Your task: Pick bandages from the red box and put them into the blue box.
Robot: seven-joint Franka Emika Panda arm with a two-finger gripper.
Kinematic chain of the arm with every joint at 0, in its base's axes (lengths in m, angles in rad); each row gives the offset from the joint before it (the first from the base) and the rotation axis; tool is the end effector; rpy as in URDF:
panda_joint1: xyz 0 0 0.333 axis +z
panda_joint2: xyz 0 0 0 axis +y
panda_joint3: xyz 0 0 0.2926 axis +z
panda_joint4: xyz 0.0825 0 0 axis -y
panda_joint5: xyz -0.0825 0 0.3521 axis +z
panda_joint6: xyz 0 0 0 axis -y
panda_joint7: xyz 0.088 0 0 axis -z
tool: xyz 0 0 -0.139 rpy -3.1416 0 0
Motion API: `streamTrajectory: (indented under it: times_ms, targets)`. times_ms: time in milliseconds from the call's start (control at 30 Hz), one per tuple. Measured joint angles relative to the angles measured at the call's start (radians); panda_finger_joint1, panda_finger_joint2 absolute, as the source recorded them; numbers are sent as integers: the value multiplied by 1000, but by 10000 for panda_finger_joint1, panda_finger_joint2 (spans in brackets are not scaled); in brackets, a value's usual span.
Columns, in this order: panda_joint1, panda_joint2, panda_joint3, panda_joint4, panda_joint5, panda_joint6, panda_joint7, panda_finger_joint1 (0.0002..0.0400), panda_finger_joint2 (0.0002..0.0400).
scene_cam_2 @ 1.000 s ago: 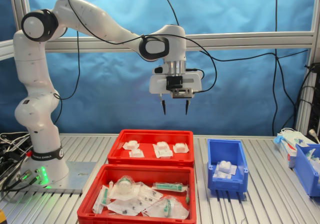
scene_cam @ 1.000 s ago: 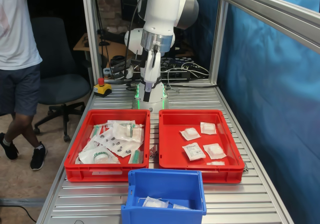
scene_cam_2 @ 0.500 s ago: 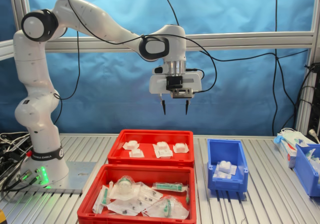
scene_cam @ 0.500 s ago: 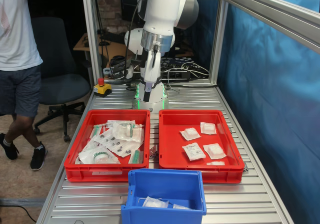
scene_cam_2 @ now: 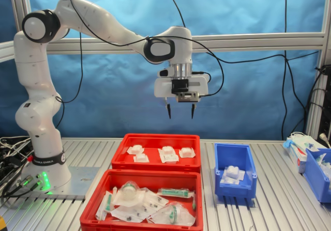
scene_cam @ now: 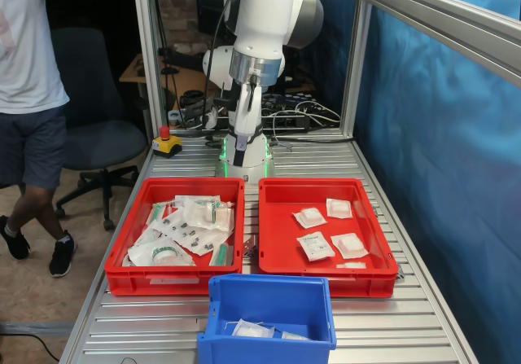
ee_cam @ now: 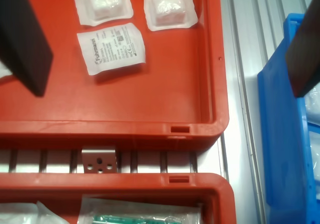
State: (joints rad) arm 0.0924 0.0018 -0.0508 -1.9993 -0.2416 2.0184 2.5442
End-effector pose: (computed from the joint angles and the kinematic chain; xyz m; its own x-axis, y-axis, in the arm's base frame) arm 0.5293 0.0012 0.4184 -0.7393 -0.6631 0.1175 -0.6724 0.7172 -0.1832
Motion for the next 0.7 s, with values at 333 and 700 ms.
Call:
streamTrajectory:
  times_ms: [333, 700]
  targets:
    - [3, 11, 6, -7, 0, 2, 0, 400, 400]
    - [23, 103, 10, -13, 0, 123, 0, 400, 400]
